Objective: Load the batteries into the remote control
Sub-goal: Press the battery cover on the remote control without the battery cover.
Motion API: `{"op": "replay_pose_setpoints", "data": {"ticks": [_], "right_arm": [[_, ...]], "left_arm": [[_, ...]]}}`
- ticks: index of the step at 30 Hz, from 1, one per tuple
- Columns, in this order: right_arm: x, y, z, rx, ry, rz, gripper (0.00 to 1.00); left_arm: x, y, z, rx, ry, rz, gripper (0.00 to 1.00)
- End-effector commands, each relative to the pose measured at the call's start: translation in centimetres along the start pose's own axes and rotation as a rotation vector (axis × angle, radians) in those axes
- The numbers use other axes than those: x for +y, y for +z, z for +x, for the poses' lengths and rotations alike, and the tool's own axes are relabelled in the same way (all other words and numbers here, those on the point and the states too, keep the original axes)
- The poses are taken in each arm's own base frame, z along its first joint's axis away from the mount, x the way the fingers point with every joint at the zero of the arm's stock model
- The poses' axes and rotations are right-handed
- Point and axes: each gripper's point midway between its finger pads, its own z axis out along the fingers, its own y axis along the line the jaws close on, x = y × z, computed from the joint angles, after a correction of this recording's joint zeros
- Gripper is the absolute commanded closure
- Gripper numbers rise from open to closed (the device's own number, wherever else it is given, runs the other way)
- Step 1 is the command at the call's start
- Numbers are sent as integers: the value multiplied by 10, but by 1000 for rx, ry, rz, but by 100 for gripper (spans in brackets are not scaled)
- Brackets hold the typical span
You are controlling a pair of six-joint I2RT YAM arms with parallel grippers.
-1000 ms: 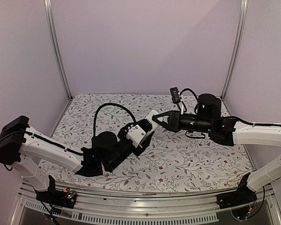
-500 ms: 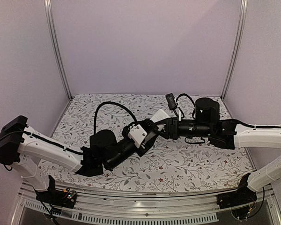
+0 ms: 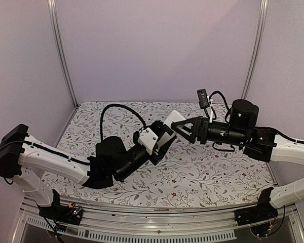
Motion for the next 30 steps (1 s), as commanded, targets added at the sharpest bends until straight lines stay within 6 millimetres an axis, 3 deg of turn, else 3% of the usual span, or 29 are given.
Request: {"op": "replay_pose_setpoints", "data": {"ticks": [1,5,8,15,19,21,27,30], "right_arm": [[0,-17,-31,-135,-15,60,25],[-5,-15,-40,-160,-25,99,26],[-16,-14,-41,-179,0,149,34],[-11,-10,-42,-182,6,117,48],[-16,-4,-30,-147,26,113,70],[-18,-2,-24,-136,40,104,77],[-21,3,-5,-105,78,78,83],[-28,9,15,-64,103,78,84]], "left_arm": [[13,3,-23,-58,-60,-33,100],[13,3,-23,-55,-63,-34,100],[14,2,-23,-54,-65,-36,100],[14,2,-22,-51,-61,-37,100],[16,1,-24,-57,-62,-48,100],[19,2,-26,-63,-60,-56,100],[27,4,-35,-83,-67,-73,100],[34,6,-39,-96,-67,-91,100]]}}
